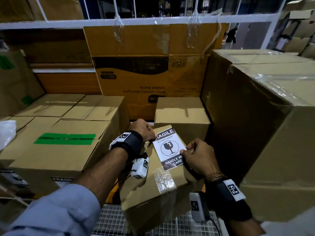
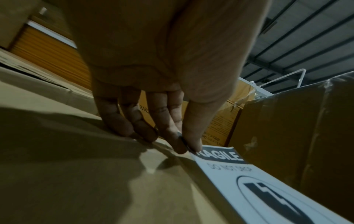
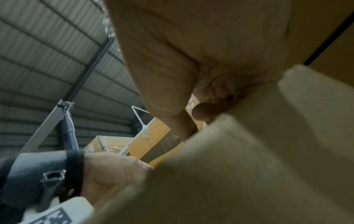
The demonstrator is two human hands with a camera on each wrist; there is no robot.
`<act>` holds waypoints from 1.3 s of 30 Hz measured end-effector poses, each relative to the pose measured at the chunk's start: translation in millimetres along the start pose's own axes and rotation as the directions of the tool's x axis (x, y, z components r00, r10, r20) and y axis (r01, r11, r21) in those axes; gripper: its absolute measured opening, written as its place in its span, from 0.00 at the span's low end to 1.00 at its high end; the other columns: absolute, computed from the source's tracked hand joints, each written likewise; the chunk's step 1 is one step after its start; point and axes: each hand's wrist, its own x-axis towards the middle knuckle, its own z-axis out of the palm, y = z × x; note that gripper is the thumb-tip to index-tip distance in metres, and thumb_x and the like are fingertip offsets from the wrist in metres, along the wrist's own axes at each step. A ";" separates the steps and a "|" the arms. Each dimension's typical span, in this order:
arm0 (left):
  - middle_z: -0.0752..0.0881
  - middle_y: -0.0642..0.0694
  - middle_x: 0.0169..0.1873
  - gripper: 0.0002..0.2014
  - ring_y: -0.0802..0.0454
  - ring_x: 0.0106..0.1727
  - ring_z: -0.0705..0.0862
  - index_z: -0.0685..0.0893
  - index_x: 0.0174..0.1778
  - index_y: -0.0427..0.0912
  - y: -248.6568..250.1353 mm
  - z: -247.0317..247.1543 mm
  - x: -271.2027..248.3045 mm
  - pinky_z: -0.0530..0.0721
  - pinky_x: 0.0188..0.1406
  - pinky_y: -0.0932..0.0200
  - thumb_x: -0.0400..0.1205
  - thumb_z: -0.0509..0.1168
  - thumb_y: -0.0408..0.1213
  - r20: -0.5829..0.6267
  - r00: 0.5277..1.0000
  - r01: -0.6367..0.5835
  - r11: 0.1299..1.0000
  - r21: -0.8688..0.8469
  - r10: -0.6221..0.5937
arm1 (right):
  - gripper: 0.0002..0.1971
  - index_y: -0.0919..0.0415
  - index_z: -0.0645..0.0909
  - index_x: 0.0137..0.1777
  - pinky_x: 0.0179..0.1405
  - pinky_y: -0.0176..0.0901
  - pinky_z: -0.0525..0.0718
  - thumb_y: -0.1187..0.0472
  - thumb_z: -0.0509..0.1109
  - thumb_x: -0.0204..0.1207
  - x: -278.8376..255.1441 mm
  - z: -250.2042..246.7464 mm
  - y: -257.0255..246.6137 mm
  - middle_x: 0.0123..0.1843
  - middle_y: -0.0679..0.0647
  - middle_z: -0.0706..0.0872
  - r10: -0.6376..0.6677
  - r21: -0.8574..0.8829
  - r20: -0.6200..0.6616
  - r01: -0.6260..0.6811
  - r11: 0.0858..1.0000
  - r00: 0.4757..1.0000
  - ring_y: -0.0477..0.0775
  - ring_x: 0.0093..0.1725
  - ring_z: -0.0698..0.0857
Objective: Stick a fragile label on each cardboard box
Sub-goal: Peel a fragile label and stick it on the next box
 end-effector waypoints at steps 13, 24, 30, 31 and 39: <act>0.91 0.52 0.39 0.11 0.55 0.47 0.88 0.90 0.41 0.43 4.5 4.0 3.4 0.81 0.38 0.60 0.72 0.85 0.41 -0.020 0.999 0.044 0.998 0.044 -0.043 | 0.13 0.51 0.77 0.41 0.41 0.42 0.76 0.51 0.79 0.75 2.2 4.4 -6.0 0.42 0.48 0.87 -0.017 -0.103 -0.010 0.016 0.995 1.000 0.53 0.45 0.85; 0.91 0.48 0.43 0.16 0.48 0.49 0.89 0.90 0.46 0.42 9.5 9.0 4.5 0.91 0.53 0.49 0.69 0.86 0.45 -0.047 0.998 0.043 0.988 0.145 -0.037 | 0.14 0.51 0.76 0.45 0.38 0.43 0.73 0.50 0.79 0.76 4.4 3.8 -11.5 0.47 0.49 0.86 0.002 -0.179 0.021 0.002 0.984 1.000 0.53 0.44 0.82; 0.90 0.46 0.45 0.17 0.46 0.49 0.88 0.89 0.48 0.42 12.1 12.6 4.3 0.91 0.51 0.47 0.70 0.86 0.42 -0.074 0.997 0.051 0.980 0.193 -0.037 | 0.14 0.51 0.77 0.49 0.43 0.43 0.74 0.48 0.79 0.76 3.1 2.2 -13.4 0.50 0.51 0.86 0.025 -0.209 0.031 -0.018 0.978 0.999 0.55 0.46 0.81; 0.90 0.46 0.46 0.17 0.46 0.49 0.88 0.88 0.48 0.42 12.4 13.3 3.8 0.91 0.51 0.47 0.70 0.86 0.41 -0.073 0.996 0.055 0.980 0.191 -0.041 | 0.14 0.51 0.78 0.50 0.43 0.43 0.74 0.48 0.79 0.76 2.8 1.9 -13.7 0.50 0.50 0.86 0.027 -0.212 0.034 -0.019 0.977 0.999 0.55 0.46 0.81; 0.90 0.44 0.49 0.18 0.44 0.52 0.87 0.88 0.51 0.41 8.3 14.3 7.5 0.91 0.53 0.46 0.71 0.86 0.40 -0.086 0.994 0.075 0.982 0.172 -0.061 | 0.13 0.52 0.77 0.49 0.45 0.44 0.76 0.49 0.79 0.76 4.1 1.4 -14.1 0.52 0.52 0.88 0.037 -0.200 0.065 -0.023 0.979 0.997 0.57 0.47 0.82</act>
